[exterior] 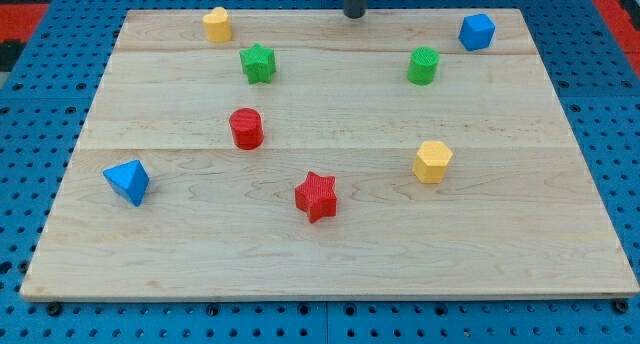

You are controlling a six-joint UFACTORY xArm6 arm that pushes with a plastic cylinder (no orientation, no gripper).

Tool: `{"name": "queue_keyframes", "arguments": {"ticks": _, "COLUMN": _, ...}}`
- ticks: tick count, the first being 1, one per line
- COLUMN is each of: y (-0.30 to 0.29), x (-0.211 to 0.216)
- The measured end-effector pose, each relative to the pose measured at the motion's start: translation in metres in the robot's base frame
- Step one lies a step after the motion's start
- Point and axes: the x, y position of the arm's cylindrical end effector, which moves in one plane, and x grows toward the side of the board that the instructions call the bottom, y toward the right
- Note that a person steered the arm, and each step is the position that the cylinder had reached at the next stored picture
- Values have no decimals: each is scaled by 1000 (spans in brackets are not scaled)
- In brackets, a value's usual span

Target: Touch the top of the yellow heart

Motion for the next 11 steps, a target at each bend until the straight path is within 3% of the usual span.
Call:
{"name": "queue_keyframes", "arguments": {"ticks": 4, "y": -144, "x": 0}}
{"name": "queue_keyframes", "arguments": {"ticks": 11, "y": -184, "x": -1}}
